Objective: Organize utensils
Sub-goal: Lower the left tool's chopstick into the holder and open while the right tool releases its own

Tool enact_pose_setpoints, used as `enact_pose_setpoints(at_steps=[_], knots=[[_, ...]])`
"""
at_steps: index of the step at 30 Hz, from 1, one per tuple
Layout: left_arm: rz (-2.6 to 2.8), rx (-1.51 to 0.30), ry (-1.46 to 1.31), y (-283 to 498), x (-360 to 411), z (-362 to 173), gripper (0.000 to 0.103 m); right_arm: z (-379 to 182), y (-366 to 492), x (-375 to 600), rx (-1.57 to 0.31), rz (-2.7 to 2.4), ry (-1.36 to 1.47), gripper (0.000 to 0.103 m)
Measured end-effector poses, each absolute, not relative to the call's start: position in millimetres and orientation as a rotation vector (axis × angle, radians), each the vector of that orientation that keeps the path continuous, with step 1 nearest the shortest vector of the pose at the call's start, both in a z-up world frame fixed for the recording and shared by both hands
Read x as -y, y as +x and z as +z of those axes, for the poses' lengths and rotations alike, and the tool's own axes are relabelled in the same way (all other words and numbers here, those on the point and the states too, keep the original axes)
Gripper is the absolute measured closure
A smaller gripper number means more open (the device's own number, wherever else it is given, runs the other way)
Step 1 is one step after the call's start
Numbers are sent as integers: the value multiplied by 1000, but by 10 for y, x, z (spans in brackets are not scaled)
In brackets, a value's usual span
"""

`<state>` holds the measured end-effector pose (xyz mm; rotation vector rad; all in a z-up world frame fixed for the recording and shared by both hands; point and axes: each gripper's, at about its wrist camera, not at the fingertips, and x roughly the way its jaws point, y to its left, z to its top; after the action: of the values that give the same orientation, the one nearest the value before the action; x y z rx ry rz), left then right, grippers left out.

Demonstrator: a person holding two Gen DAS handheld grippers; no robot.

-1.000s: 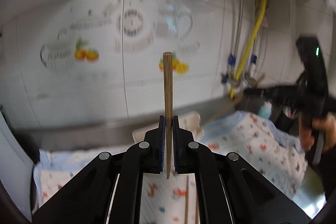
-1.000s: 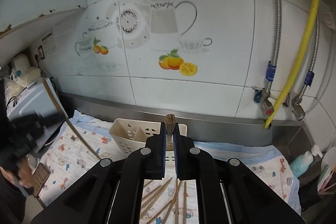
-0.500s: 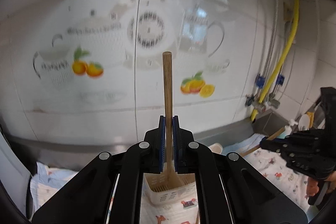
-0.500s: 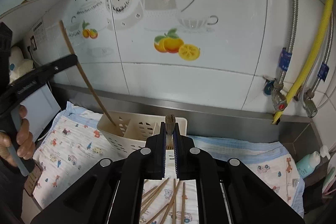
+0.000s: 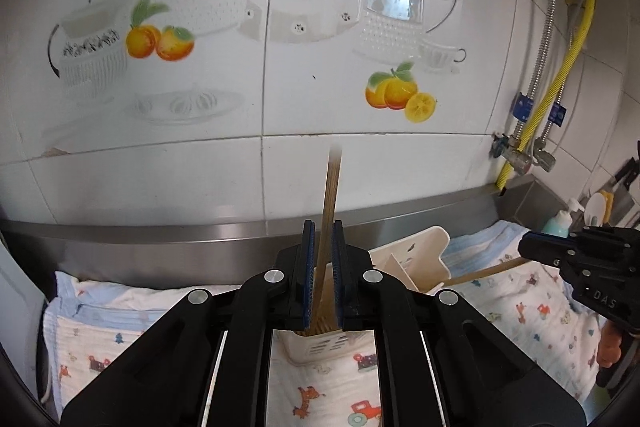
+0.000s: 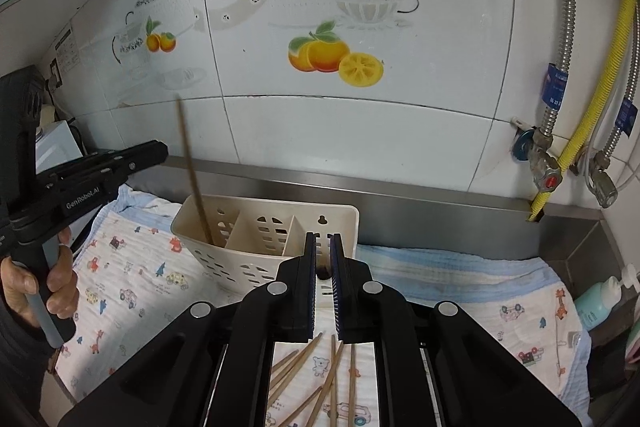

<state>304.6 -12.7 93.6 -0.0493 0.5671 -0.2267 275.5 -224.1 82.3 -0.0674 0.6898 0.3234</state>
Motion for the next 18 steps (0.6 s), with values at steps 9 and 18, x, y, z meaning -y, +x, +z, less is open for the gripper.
enact_pose_setpoints(at_steps=[9, 18], knots=[[-241, -519, -43, 2700, 77, 1173, 95, 921, 2499, 2301, -637, 292, -74, 76], [-257, -510, -44, 2185, 38, 1132, 94, 961, 2000, 2311, -578, 255, -119, 73]])
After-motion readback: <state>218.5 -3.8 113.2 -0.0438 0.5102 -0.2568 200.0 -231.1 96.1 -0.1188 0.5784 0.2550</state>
